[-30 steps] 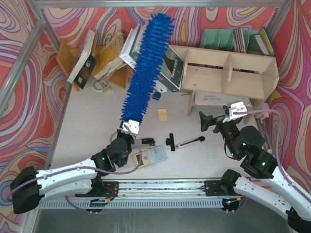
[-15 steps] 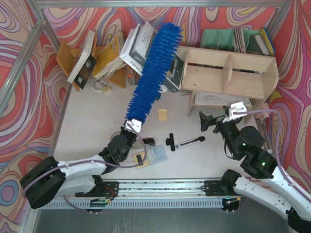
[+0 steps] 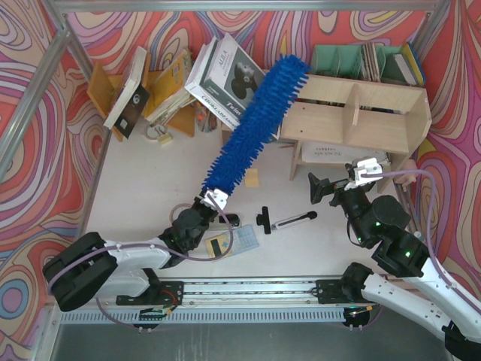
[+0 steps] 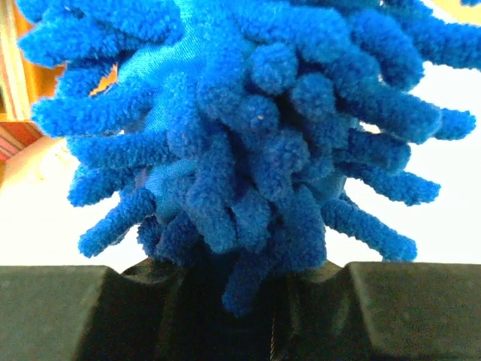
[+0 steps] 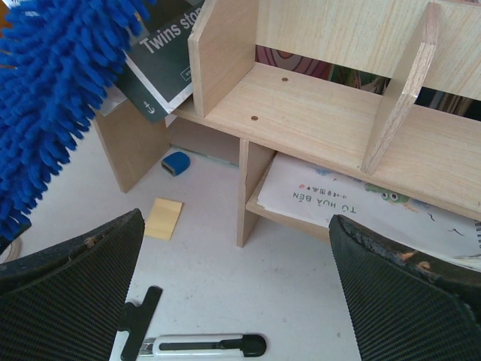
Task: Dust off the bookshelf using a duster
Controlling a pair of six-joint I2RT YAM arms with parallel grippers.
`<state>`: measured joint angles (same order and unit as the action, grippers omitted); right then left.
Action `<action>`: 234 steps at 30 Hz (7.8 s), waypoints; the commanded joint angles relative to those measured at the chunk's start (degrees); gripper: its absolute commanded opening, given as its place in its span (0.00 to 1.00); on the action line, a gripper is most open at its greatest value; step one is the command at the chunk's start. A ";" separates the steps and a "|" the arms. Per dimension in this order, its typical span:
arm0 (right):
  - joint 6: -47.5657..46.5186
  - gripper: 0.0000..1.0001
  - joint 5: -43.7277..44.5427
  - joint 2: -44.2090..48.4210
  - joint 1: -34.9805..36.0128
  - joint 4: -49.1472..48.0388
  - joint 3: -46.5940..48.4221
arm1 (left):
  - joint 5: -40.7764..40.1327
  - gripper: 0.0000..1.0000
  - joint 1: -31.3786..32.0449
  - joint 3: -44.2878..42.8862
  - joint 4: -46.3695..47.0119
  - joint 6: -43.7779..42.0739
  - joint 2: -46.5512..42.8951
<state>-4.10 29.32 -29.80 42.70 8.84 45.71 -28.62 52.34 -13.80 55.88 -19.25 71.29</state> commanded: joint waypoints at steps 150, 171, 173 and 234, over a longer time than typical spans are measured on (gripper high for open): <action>-0.44 0.99 0.83 0.80 -0.06 -2.52 -0.45 | -4.87 0.00 2.59 -23.90 -34.52 15.36 -3.34; -0.20 0.99 2.64 2.90 0.02 -2.71 -0.45 | -1.91 0.00 3.49 -92.56 -107.57 41.40 16.34; -0.20 0.99 2.66 2.91 0.01 -2.78 -0.45 | -1.66 0.00 5.06 -97.33 -110.22 42.16 18.85; 0.14 0.99 2.40 3.54 -0.03 -2.88 -0.54 | -5.23 0.00 9.88 -116.41 -128.74 47.95 33.77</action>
<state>-4.05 31.07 -27.05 42.70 8.82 45.36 -29.65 64.49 -132.81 -73.58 27.35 109.30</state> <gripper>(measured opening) 0.987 0.342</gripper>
